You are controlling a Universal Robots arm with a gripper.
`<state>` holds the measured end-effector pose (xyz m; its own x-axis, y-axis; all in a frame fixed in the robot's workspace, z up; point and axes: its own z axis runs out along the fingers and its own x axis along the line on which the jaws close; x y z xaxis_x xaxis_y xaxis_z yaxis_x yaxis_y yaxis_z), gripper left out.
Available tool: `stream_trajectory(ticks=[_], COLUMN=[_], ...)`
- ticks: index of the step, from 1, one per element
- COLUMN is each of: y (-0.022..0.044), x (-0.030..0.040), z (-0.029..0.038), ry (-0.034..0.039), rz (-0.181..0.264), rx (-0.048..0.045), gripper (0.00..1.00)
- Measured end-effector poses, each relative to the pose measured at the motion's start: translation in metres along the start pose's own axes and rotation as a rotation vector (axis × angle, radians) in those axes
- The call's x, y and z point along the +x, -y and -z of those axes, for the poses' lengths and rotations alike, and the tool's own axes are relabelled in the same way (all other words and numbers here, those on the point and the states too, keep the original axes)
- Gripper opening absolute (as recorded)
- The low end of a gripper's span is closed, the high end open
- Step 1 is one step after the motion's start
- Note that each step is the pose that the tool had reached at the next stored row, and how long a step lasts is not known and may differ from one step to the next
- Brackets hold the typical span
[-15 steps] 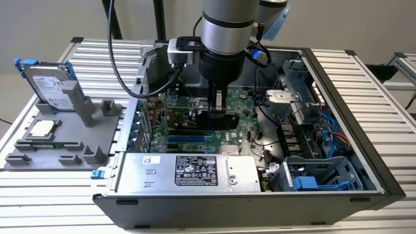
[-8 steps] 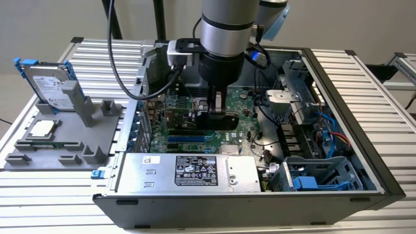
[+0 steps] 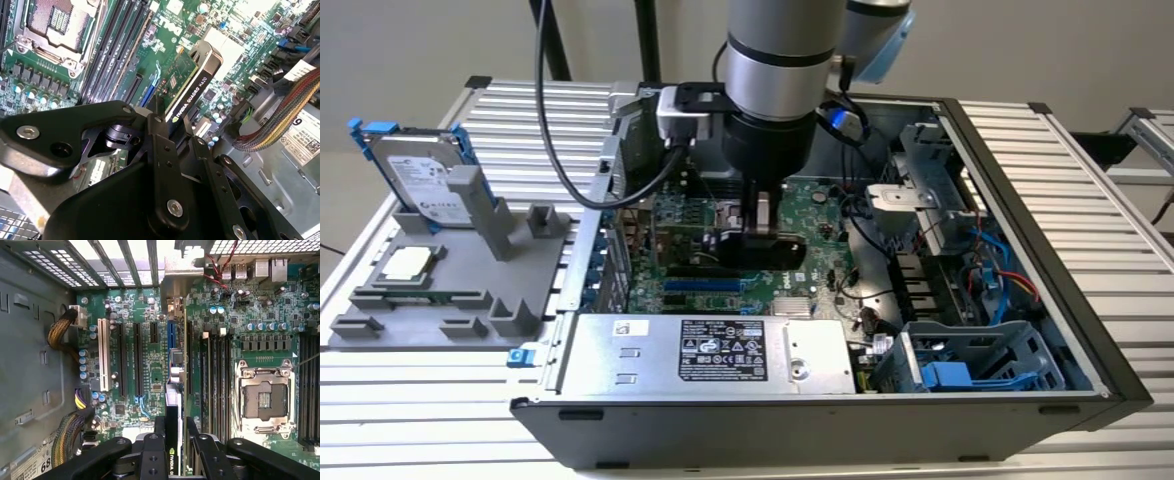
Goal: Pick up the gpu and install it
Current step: 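Insert the gpu into the slot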
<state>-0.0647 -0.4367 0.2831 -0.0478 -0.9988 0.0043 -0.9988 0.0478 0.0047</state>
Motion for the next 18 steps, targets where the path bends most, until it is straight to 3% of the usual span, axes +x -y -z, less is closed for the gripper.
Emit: stream_trajectory(ticks=[18], y=[-0.0074], x=[0.0012], z=[-0.0033], ry=[-0.0001], rz=[0.0], rx=[-0.0001], gripper=[0.0])
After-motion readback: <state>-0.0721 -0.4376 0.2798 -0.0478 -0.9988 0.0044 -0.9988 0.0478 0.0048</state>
